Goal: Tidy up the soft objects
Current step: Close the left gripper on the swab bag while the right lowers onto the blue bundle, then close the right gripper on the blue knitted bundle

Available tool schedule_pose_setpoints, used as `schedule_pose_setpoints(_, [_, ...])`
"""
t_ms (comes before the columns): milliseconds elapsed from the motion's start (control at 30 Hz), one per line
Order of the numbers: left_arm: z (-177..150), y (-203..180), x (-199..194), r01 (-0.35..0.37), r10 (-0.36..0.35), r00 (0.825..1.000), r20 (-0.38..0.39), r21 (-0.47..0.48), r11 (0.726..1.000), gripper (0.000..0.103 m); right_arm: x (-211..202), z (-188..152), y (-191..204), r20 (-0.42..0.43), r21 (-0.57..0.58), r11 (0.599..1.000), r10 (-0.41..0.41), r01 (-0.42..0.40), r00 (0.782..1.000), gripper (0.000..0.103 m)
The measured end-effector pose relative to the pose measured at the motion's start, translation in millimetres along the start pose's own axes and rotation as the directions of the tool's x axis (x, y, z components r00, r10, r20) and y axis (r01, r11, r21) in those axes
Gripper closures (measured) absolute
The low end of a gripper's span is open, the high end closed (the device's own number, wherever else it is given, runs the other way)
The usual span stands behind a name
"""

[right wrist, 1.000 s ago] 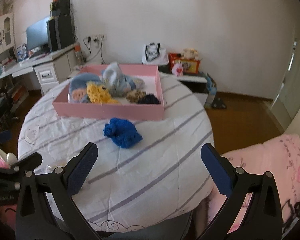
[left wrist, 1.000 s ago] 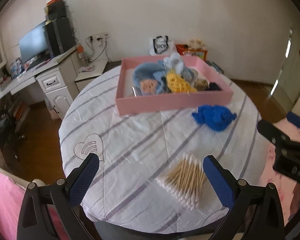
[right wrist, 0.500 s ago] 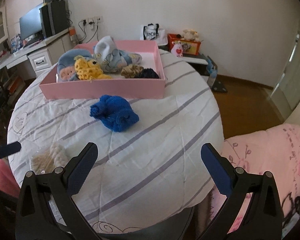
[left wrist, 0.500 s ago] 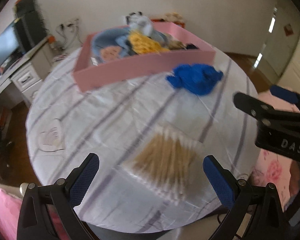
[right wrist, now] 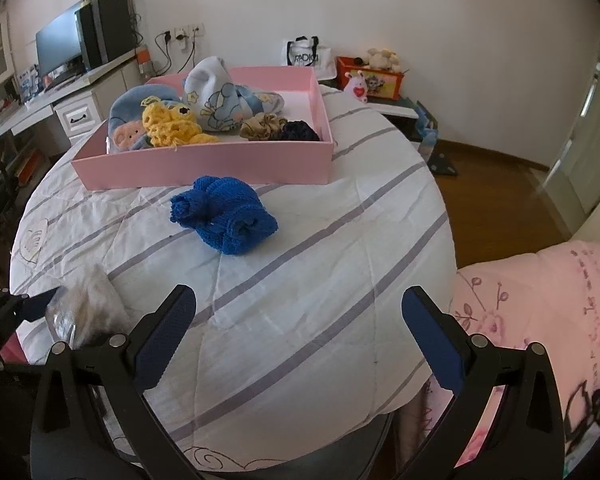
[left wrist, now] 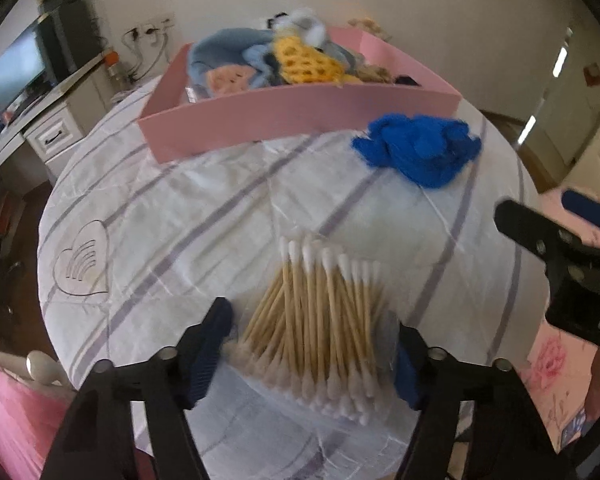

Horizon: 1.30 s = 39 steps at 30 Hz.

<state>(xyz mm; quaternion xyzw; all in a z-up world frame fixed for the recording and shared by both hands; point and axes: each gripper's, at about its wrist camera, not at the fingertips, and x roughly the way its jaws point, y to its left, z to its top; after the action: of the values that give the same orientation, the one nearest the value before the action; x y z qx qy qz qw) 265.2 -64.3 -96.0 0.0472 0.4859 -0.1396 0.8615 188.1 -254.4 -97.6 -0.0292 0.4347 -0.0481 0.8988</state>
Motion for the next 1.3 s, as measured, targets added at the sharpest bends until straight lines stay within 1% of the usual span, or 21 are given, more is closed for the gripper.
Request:
schedule_pose_setpoints(100, [3, 11, 0, -0.012, 0.012, 1.0, 0.006, -0.048, 0.999, 0.041, 2, 1, 1, -0.003, -0.006, 1.0, -0.003, 0.003, 1.0, 0.0])
schedule_pose_setpoints(300, [17, 25, 7, -0.047, 0.048, 0.999, 0.005, -0.103, 0.994, 0.041, 8, 8, 8, -0.004, -0.028, 0.999, 0.031, -0.031, 1.0, 0.0])
schedule_pose_setpoints(367, [22, 28, 10, -0.05, 0.051, 0.999, 0.002, -0.117, 0.992, 0.041, 13, 11, 12, -0.01, -0.041, 0.999, 0.027, -0.028, 1.0, 0.0])
schedule_pose_setpoints(567, [38, 34, 21, -0.075, 0.075, 0.997, -0.007, -0.136, 0.988, 0.041, 33, 26, 18, -0.025, -0.052, 0.997, 0.061, -0.062, 0.998, 0.0])
schedule_pose_setpoints(867, [63, 45, 42, -0.079, 0.078, 0.997, -0.017, -0.161, 0.984, 0.041, 71, 49, 30, -0.069, -0.054, 0.993, 0.102, -0.106, 0.992, 0.001])
schedule_pose_setpoints(900, [64, 46, 43, -0.079, 0.077, 0.997, -0.017, -0.161, 0.984, 0.041, 75, 50, 31, -0.075, -0.054, 0.993, 0.105, -0.109, 0.992, 0.002])
schedule_pose_setpoints(967, [67, 49, 47, -0.076, 0.075, 0.997, -0.017, -0.166, 0.983, 0.041, 81, 51, 32, -0.088, -0.053, 0.993, 0.104, -0.109, 0.991, 0.013])
schedule_pose_setpoints(1033, [69, 51, 48, -0.076, 0.074, 0.997, -0.018, -0.168, 0.983, 0.041, 87, 50, 33, -0.105, -0.055, 0.991, 0.116, -0.122, 0.988, 0.037])
schedule_pose_setpoints(1100, [70, 51, 50, -0.077, 0.075, 0.997, -0.017, -0.168, 0.983, 0.041, 88, 49, 33, -0.099, -0.05, 0.991, 0.122, -0.127, 0.988, 0.044])
schedule_pose_setpoints(1133, [70, 51, 50, -0.079, 0.077, 0.997, -0.017, -0.167, 0.983, 0.041, 87, 49, 32, -0.09, -0.05, 0.991, 0.121, -0.126, 0.989, 0.053])
schedule_pose_setpoints(1233, [70, 50, 50, -0.088, 0.087, 0.996, -0.015, -0.161, 0.983, 0.041, 81, 46, 30, -0.089, -0.041, 0.988, 0.143, -0.147, 0.986, 0.06])
schedule_pose_setpoints(1300, [69, 49, 48, -0.089, 0.088, 0.996, -0.014, -0.159, 0.983, 0.041, 77, 45, 28, -0.082, -0.03, 0.989, 0.143, -0.146, 0.986, 0.061])
